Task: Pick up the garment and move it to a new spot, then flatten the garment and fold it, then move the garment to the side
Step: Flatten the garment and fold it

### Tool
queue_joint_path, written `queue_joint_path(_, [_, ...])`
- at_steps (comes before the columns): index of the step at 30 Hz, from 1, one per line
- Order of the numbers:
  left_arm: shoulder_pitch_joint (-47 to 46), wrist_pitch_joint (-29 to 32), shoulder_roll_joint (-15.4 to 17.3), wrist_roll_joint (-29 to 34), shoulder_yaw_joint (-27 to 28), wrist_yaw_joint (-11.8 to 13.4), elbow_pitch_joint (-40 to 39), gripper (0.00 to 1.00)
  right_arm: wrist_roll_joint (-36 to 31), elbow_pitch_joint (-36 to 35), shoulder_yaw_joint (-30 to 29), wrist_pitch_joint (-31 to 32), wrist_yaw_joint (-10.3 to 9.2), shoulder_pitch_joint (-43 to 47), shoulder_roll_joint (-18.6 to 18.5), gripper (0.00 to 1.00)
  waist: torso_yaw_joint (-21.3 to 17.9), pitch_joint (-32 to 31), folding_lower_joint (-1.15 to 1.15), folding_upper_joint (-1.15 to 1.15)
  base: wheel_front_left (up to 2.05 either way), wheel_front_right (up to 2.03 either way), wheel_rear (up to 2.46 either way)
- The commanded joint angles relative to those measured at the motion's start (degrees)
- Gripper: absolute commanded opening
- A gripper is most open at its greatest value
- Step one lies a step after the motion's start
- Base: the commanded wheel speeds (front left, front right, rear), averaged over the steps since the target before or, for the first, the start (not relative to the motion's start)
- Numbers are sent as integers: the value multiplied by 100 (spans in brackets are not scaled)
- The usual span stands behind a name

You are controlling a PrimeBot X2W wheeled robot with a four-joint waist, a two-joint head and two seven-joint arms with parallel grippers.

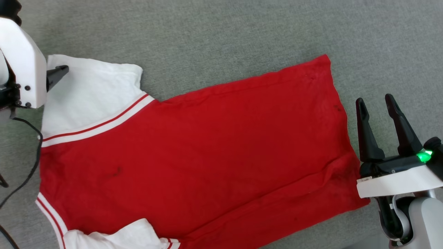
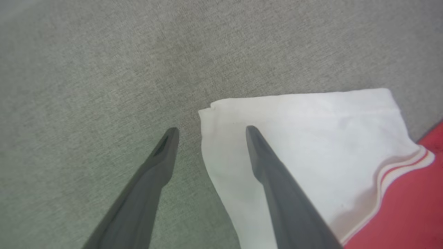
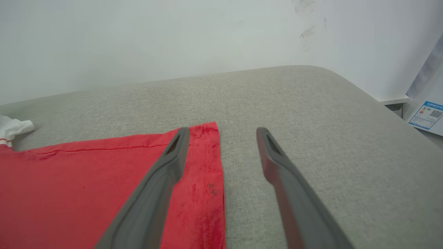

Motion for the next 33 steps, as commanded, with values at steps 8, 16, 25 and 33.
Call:
queue_joint_path(8, [9,193,29,127,-299,3,567,97,-12,143,40,-127,-2,-178,44,100,-145,203,-1,0,0,0,0])
queue_joint_path(16, [-38,-551,-164,73,-429,-15,655,0,-108,227,0,-78,-3,-189,-57,100,43,33,-1,0,0,0,0])
queue_joint_path(25, [48,-1794,-57,-168,-748,-20,261,0,-138,23,60,810,-2,-169,-663,100,504,-581,-1,0,0,0,0])
queue_joint_path(33, [616,-2397,93,-528,-1021,-21,-717,0,246,-268,405,2993,-2,-502,-1804,100,1025,-986,-1,0,0,0,0])
